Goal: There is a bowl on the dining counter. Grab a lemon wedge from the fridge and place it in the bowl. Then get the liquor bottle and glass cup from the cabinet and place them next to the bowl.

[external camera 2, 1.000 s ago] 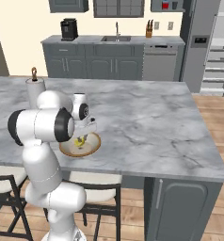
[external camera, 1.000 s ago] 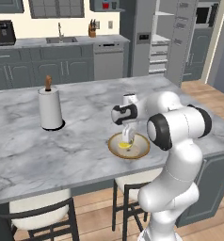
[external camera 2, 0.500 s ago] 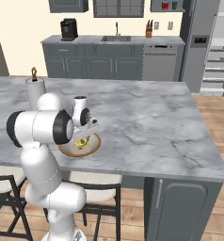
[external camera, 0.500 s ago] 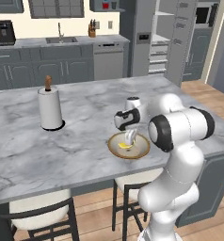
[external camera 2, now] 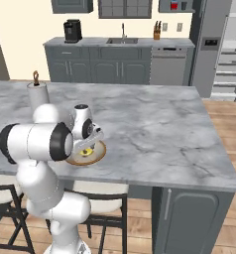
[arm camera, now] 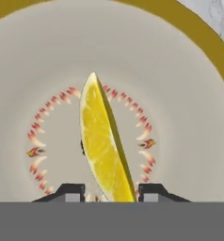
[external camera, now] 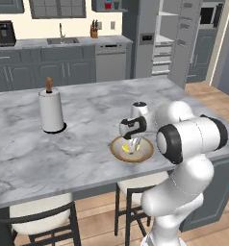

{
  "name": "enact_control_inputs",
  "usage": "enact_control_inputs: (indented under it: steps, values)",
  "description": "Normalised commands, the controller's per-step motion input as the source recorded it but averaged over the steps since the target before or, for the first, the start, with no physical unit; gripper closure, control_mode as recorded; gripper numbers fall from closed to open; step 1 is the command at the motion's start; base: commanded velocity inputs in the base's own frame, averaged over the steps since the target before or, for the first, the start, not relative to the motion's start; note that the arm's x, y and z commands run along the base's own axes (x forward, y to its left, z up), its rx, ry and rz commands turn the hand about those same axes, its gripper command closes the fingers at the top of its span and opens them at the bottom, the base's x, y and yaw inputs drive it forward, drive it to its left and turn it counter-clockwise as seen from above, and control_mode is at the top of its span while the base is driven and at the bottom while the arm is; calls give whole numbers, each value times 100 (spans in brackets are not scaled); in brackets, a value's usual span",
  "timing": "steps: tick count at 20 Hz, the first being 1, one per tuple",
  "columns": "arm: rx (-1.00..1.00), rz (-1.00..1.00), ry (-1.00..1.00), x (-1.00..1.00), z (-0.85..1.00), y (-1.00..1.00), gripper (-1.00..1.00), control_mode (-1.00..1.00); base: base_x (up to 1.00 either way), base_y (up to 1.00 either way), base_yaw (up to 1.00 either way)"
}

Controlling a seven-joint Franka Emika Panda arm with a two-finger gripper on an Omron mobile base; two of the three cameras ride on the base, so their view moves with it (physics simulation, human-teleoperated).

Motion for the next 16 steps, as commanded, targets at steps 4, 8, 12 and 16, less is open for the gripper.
enact_control_inputs:
  steps: [4, 8, 12, 16]
  values:
    - [7, -2, -10, -51, 49, -6, -100, -100, 0, 0, 0]
    - [7, -10, -3, -34, 95, -4, -100, -100, 0, 0, 0]
    - [12, -14, 0, -18, 100, 0, -100, -100, 0, 0, 0]
    - [11, -25, 8, -9, 100, 0, -100, -100, 0, 0, 0]
